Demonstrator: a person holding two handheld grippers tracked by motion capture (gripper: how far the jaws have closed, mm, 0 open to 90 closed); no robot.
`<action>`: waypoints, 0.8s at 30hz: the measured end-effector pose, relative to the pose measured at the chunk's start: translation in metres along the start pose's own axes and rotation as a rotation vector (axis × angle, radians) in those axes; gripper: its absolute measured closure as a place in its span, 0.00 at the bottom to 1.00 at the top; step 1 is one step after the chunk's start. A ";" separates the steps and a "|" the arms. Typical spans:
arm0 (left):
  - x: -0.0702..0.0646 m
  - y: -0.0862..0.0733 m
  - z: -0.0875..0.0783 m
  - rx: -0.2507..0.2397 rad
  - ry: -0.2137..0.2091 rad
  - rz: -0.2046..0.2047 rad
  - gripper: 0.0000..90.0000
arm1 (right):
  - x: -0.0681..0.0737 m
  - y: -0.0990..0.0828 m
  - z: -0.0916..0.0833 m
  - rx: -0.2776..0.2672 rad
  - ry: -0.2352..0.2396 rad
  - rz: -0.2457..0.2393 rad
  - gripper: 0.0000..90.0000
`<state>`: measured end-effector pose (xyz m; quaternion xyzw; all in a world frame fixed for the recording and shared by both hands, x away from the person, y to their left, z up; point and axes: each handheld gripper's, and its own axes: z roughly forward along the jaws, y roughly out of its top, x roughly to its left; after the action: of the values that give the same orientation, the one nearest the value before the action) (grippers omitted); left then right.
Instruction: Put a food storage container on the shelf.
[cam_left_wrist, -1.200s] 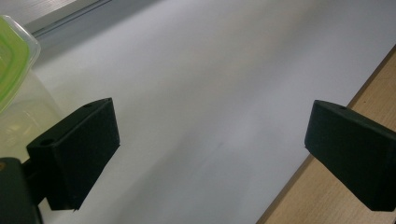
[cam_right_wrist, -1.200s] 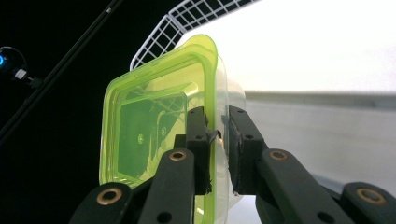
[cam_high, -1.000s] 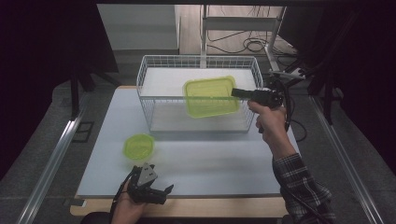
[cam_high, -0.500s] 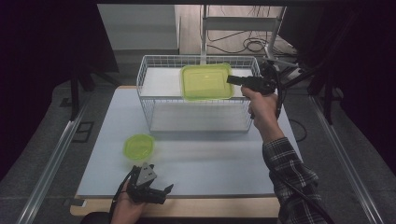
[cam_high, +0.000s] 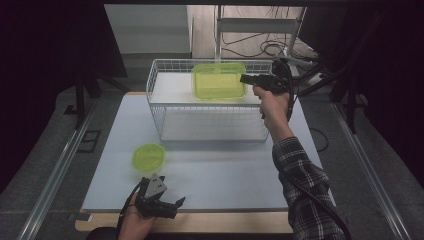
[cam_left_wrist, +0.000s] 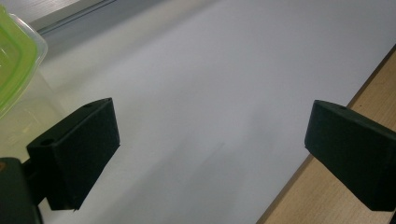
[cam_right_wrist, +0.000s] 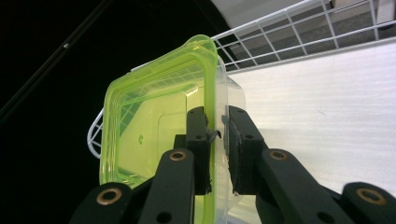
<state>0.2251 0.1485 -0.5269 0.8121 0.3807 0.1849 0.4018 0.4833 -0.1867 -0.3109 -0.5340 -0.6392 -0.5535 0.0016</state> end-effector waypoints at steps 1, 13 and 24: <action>0.000 0.000 0.000 0.000 0.000 0.000 0.03 | 0.000 0.000 0.001 0.002 -0.003 0.001 0.88; 0.000 0.000 0.000 0.005 -0.001 0.009 0.03 | -0.005 0.001 0.013 0.016 -0.065 -0.026 0.84; -0.001 0.000 0.000 0.008 -0.003 0.009 0.03 | -0.004 0.006 0.022 0.044 -0.141 -0.108 0.77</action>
<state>0.2245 0.1477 -0.5270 0.8157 0.3769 0.1840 0.3983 0.5017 -0.1750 -0.3174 -0.5363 -0.6776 -0.4995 -0.0615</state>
